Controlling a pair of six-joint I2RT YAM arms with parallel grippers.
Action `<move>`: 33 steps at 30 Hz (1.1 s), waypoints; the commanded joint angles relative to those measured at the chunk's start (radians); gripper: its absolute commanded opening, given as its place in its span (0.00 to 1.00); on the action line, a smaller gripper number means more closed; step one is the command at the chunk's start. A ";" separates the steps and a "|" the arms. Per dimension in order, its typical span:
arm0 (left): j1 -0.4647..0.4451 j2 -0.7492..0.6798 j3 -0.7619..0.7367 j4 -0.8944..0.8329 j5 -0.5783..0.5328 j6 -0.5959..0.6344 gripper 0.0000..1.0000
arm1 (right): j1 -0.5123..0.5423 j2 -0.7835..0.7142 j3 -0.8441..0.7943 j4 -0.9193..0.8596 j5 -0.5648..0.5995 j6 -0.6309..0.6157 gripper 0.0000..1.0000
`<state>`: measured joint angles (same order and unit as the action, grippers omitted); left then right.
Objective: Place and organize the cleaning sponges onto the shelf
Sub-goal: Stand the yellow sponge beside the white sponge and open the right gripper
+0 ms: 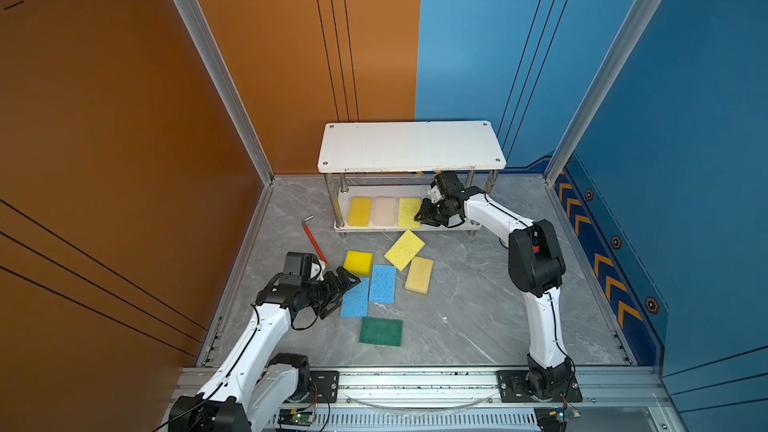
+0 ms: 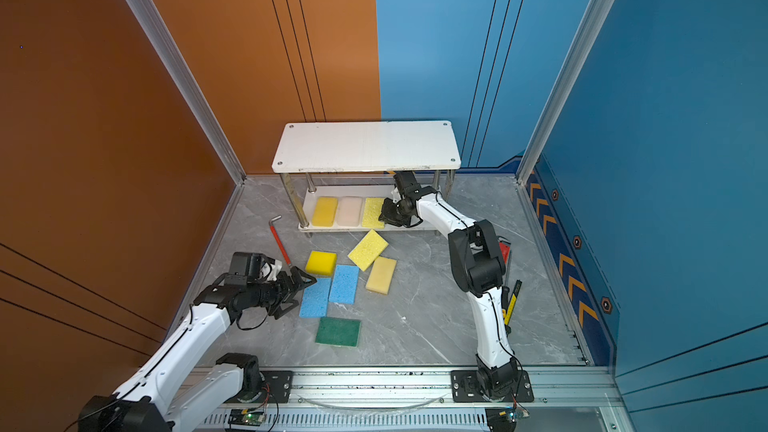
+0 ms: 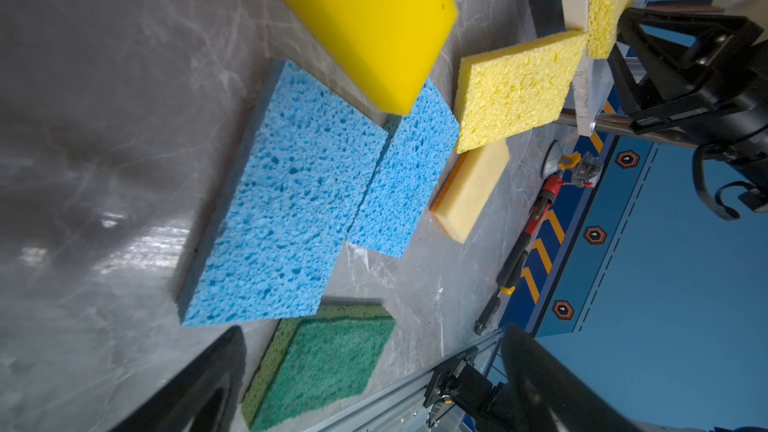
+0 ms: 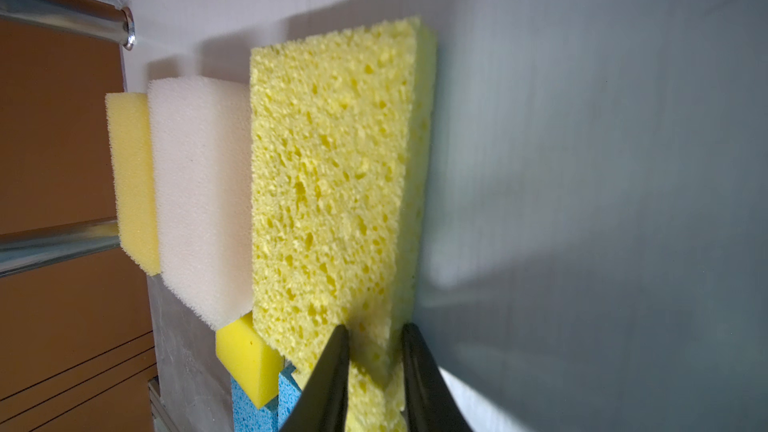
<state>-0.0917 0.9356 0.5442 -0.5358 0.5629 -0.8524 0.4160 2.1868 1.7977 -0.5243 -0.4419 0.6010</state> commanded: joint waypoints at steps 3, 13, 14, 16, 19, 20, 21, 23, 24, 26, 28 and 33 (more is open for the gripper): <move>0.006 0.006 0.026 -0.024 0.012 0.023 0.96 | 0.002 -0.004 0.005 -0.028 0.003 -0.011 0.29; 0.006 0.005 0.026 -0.024 0.005 0.021 0.96 | 0.002 -0.036 -0.010 -0.028 0.006 -0.016 0.31; 0.007 0.005 0.027 -0.023 0.006 0.020 0.96 | 0.002 -0.040 -0.025 -0.028 0.008 -0.015 0.32; 0.007 0.006 0.027 -0.024 0.006 0.019 0.96 | 0.002 -0.048 -0.029 -0.027 0.006 -0.017 0.32; 0.006 0.006 0.026 -0.024 0.003 0.019 0.96 | 0.001 -0.064 -0.041 -0.027 0.011 -0.021 0.33; 0.006 0.007 0.026 -0.025 0.002 0.018 0.96 | 0.001 -0.069 -0.045 -0.027 0.013 -0.024 0.34; 0.007 0.006 0.025 -0.024 0.003 0.018 0.96 | 0.001 -0.077 -0.050 -0.027 0.014 -0.026 0.37; 0.007 0.008 0.024 -0.024 0.002 0.018 0.96 | 0.000 -0.086 -0.054 -0.026 0.012 -0.030 0.42; 0.006 0.011 0.024 -0.024 0.002 0.019 0.96 | 0.000 -0.090 -0.060 -0.026 0.014 -0.033 0.44; 0.006 0.010 0.026 -0.024 0.001 0.019 0.96 | 0.000 -0.101 -0.066 -0.026 0.012 -0.037 0.45; 0.005 0.011 0.026 -0.024 0.001 0.018 0.96 | 0.001 -0.106 -0.071 -0.025 0.011 -0.040 0.47; 0.004 0.009 0.027 -0.024 0.001 0.018 0.96 | 0.000 -0.147 -0.095 -0.004 0.005 -0.034 0.48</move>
<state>-0.0917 0.9428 0.5446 -0.5358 0.5625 -0.8528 0.4160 2.1029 1.7218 -0.5240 -0.4416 0.5797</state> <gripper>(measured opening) 0.963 0.474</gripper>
